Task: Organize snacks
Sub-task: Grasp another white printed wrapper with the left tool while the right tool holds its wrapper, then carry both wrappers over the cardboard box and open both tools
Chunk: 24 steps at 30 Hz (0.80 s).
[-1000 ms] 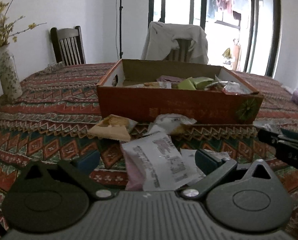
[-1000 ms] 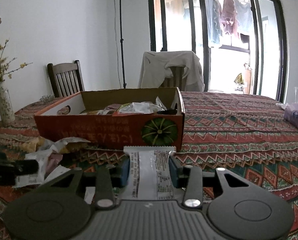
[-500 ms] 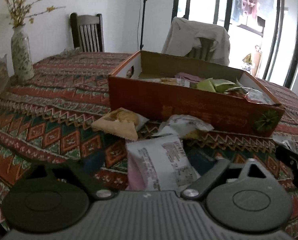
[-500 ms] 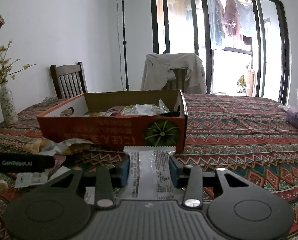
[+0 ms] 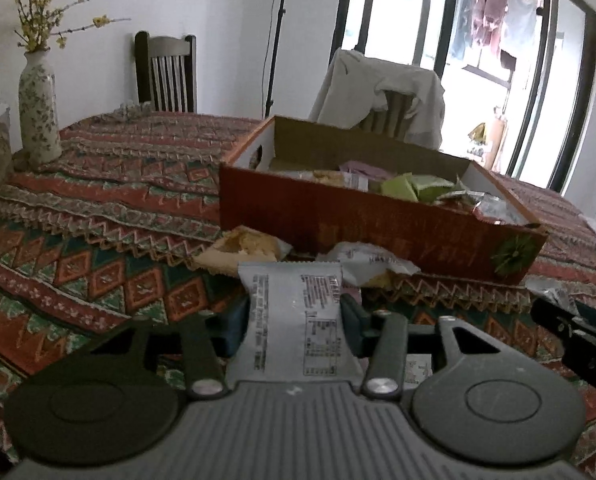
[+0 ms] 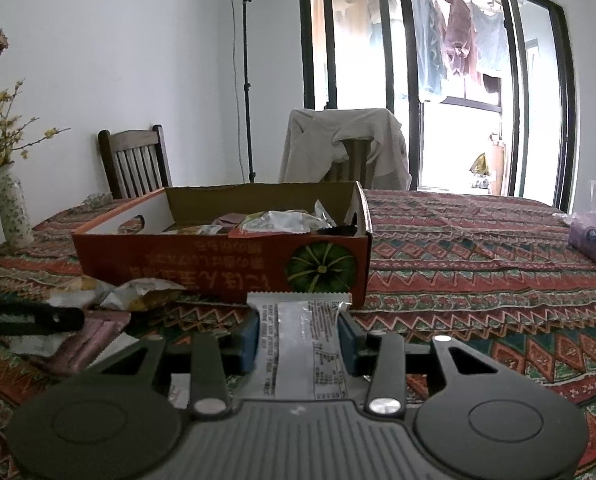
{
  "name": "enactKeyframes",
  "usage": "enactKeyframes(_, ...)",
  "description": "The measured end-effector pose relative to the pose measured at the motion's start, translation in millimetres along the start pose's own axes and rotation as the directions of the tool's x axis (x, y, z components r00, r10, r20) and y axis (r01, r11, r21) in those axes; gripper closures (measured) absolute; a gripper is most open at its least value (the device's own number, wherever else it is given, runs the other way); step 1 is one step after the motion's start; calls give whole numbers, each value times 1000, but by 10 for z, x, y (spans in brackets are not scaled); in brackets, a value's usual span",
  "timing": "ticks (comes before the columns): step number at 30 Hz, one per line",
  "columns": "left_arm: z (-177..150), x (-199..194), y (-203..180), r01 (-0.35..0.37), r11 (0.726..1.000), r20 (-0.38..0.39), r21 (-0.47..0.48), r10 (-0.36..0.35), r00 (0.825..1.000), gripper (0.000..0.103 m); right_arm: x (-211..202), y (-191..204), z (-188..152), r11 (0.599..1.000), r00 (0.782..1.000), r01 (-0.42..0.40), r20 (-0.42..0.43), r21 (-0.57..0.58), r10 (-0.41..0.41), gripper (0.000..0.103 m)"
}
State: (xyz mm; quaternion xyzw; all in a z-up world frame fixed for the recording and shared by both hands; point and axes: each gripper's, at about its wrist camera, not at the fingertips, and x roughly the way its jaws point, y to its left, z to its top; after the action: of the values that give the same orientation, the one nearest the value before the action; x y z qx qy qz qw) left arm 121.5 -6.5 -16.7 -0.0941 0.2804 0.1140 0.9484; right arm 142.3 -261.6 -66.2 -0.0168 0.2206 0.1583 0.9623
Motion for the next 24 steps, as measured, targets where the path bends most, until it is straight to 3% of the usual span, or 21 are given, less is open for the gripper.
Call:
enactKeyframes(12,189,-359,85,81,997,88,12,-82,993,54,-179,154,19,996,995,54,90,-65,-48,63)
enactKeyframes(24,776,-361,78,142,990,172,12,-142,975,54,-206,321,708,998,979,23,204,-56,-11,63)
